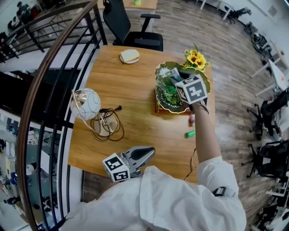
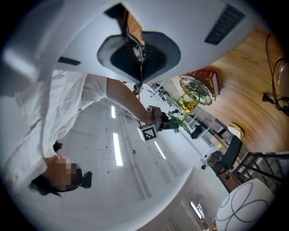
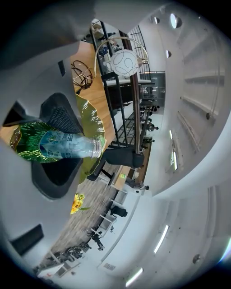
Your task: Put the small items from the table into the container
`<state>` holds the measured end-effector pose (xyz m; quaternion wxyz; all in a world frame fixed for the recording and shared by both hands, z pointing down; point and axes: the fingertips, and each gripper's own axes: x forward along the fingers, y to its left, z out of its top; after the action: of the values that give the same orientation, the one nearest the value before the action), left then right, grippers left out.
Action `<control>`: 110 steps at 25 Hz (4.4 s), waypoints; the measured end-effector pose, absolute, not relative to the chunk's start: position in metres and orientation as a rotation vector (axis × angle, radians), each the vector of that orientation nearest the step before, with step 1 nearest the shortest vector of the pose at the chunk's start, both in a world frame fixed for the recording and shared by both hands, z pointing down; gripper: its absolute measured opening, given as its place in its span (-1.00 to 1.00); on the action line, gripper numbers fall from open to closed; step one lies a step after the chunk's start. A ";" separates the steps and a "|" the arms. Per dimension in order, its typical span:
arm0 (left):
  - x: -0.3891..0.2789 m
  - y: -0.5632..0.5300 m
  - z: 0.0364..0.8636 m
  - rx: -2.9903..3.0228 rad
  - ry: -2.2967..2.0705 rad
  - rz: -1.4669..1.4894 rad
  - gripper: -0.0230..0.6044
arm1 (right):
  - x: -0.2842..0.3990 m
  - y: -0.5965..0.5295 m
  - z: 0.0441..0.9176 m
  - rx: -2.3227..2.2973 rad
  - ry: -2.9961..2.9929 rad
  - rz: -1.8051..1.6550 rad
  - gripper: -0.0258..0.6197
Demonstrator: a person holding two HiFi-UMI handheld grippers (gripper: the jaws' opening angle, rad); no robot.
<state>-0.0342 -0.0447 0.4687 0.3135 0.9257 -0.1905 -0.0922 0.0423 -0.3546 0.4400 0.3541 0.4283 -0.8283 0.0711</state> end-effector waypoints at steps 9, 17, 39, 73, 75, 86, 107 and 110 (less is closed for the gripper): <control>-0.035 -0.042 0.468 2.448 -0.505 -0.257 -0.90 | 0.038 -0.352 0.445 1.072 -2.119 0.133 -0.38; -0.032 -0.040 0.462 2.491 -0.526 -0.223 -0.91 | 0.045 -0.351 0.436 1.119 -2.141 0.139 -0.38; -0.005 -0.024 0.453 2.509 -0.353 -0.231 -0.90 | 0.114 -0.334 0.406 1.325 -2.227 0.214 -0.38; 0.016 -0.017 0.457 2.499 -0.288 -0.168 -0.90 | 0.273 -0.295 0.538 1.550 -1.940 0.678 -0.38; 0.017 -0.018 0.458 2.499 -0.287 -0.166 -0.90 | 0.276 -0.292 0.554 1.536 -1.914 0.715 -0.38; 0.013 -0.022 0.463 2.490 -0.310 -0.150 -0.90 | 0.272 -0.273 0.645 1.410 -1.796 0.897 -0.38; 0.006 -0.031 0.472 2.459 -0.373 -0.122 -0.90 | 0.259 -0.240 0.760 1.167 -1.576 0.970 -0.38; 0.005 -0.031 0.474 2.456 -0.375 -0.120 -0.90 | 0.261 -0.240 0.763 1.159 -1.565 0.973 -0.38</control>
<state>0.0051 -0.0314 0.4736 0.3215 0.9350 -0.1426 -0.0458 0.2606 -0.2401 0.7635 0.4637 0.4716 -0.6369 0.3961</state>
